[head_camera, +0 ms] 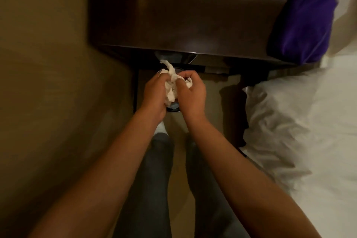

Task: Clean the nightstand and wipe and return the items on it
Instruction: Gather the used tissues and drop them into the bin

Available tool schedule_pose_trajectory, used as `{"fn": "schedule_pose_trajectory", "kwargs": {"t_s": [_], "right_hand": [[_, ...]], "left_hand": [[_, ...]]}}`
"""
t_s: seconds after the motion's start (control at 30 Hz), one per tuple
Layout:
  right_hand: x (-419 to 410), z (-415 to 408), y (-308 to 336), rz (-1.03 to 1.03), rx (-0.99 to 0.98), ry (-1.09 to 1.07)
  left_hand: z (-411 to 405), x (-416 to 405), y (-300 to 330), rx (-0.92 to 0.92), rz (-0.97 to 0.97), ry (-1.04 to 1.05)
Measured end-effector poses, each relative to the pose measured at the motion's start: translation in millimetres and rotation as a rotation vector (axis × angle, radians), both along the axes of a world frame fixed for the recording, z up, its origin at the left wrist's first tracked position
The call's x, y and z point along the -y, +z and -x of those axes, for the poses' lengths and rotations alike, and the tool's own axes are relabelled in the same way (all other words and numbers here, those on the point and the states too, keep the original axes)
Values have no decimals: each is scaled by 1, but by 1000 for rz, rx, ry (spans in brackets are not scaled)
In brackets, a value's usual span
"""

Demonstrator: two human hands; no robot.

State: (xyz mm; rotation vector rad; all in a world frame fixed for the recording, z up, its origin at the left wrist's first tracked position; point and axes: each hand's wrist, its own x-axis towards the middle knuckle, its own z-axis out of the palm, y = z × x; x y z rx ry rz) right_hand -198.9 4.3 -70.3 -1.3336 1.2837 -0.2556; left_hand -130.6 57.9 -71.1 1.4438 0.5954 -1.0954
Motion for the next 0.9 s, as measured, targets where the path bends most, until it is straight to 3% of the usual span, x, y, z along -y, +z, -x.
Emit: {"fn": "schedule_pose_trajectory", "kwargs": {"t_s": [0.33,0.4,0.5,0.67,0.9], "right_hand": [[-6,22,-198,-350,-186,-23],[-6,21,-228,-403,-219,-7],[-8,20,-265,-457,-261,-18],[-6,17,-295,-455,-278,-62],[1,22,-288,-493,-284,-54]], "left_hand": [[20,-18,-190,-212,-142,27],[20,-20,-220,-258,-168,-43],[23,-21,-252,-292,-154,35],[22,-19,-277,-284,-200,-37],[23,-17,-276,-293,-256,-51]]}}
